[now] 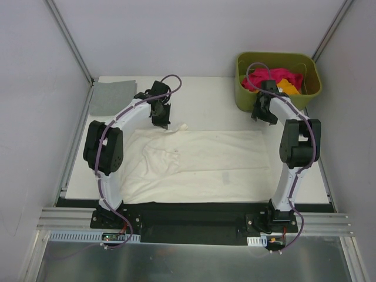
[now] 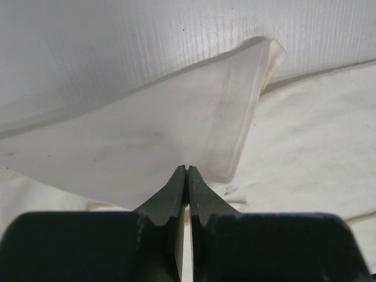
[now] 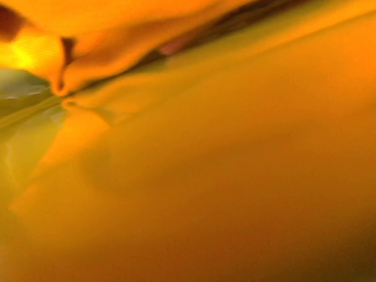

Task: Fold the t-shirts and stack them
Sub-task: Grap the side of the flattened tshirt furthest away from the robot with both arms

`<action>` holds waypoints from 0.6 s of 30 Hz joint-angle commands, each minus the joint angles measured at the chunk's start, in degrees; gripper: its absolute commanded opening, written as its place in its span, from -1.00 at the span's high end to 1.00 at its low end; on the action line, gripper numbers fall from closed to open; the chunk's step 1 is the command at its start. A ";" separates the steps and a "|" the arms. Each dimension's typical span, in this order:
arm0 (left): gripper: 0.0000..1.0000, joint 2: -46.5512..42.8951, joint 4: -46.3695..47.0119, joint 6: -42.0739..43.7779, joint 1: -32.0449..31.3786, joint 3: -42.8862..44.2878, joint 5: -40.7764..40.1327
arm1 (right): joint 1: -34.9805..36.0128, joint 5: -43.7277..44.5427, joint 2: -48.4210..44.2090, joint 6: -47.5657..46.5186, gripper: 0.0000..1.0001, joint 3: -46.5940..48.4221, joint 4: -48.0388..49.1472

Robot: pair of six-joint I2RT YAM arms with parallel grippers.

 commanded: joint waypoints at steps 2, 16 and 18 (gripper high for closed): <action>1.00 -6.04 2.07 -1.78 -0.65 -2.22 -0.01 | 1.41 -4.27 -3.17 0.19 -0.34 -3.56 1.68; 1.00 -8.24 3.57 -3.45 -0.66 -4.50 -0.01 | 2.55 -4.45 -14.86 -1.13 -0.33 -15.23 21.53; 1.00 -8.32 4.01 -3.71 -0.66 -4.86 0.08 | 3.25 -4.19 -17.22 -1.92 -0.33 -18.56 23.92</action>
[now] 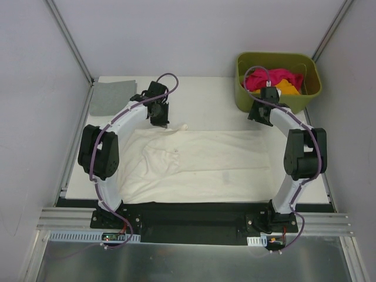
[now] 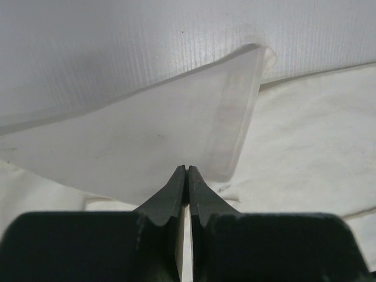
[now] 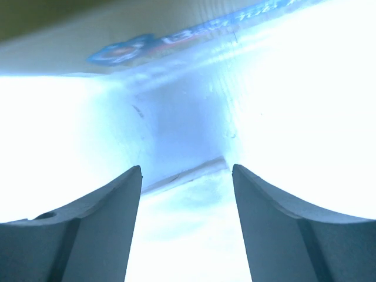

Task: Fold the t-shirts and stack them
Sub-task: Grap the side of the flattened tshirt furthest away from the robot with both arms

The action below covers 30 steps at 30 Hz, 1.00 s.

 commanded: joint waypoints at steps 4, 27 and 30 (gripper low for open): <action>1.00 -3.47 1.76 -2.08 -0.66 -1.43 0.69 | 1.58 1.34 -7.87 -1.01 -0.33 -6.59 9.82; 1.00 -8.30 3.69 -4.01 -0.66 -6.61 3.85 | 2.01 4.42 1.98 9.63 -0.22 -5.11 2.61; 1.00 -9.18 3.78 -4.45 -0.66 -8.02 4.38 | 2.28 5.13 2.33 10.42 -0.22 -4.93 2.00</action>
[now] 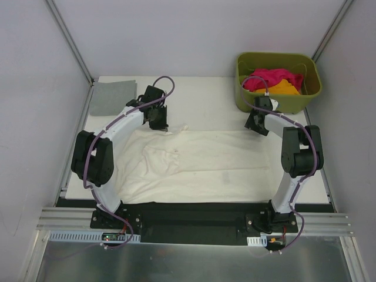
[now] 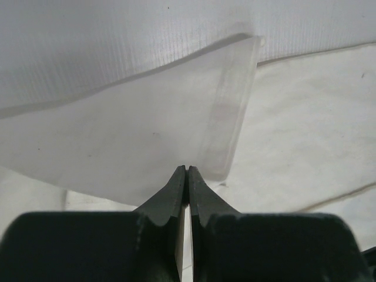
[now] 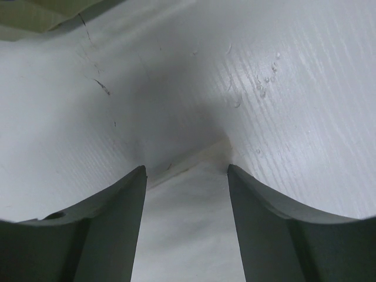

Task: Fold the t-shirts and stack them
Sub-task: Grap the side of the flattened tshirt furthest away from the robot with both arms

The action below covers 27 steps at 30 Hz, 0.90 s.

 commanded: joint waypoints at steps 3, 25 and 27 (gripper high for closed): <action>1.00 -5.01 1.03 -1.76 -0.66 -3.13 2.26 | 0.49 2.88 0.41 2.73 -0.22 2.17 -2.01; 1.00 -14.77 1.29 -2.29 -0.83 -11.48 1.39 | 1.63 8.15 5.68 5.37 -0.08 9.73 -12.55; 1.00 -16.00 1.21 -2.38 -0.83 -12.27 1.12 | 1.89 8.77 5.42 5.37 -0.08 9.38 -12.90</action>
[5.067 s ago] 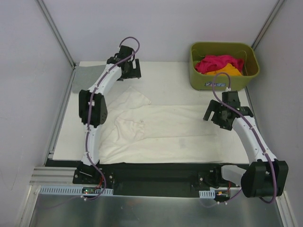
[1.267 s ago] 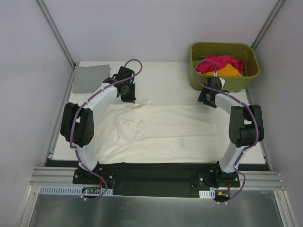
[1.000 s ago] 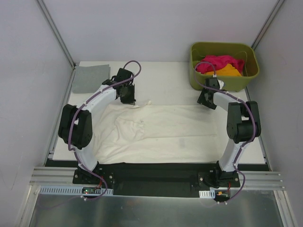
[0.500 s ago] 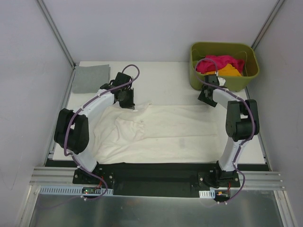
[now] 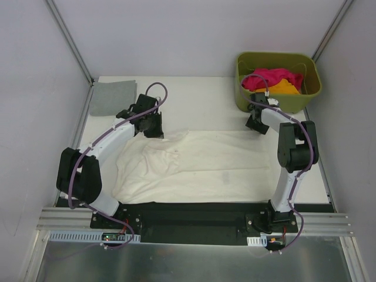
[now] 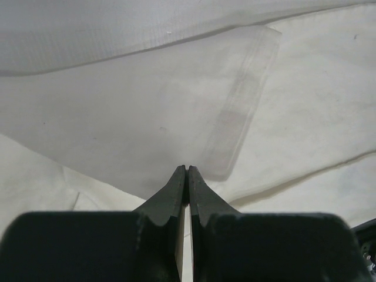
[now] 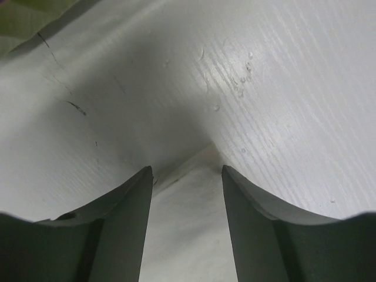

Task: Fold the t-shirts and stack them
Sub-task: Grap the side of the flattened tshirt furthest away from the robot with both arms

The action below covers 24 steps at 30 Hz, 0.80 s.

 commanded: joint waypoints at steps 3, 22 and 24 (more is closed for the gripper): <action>1.00 -5.40 0.07 -0.77 -0.46 -2.29 0.01 | 1.04 2.10 -0.01 0.36 0.02 0.70 -3.61; 1.00 -12.96 0.16 -3.66 -1.07 -8.09 0.09 | 2.62 3.87 -7.73 -3.59 0.99 -0.61 -3.44; 1.00 -14.01 0.16 -4.37 -1.34 -9.32 0.62 | 2.97 3.95 -9.23 -3.68 0.99 -2.02 -3.00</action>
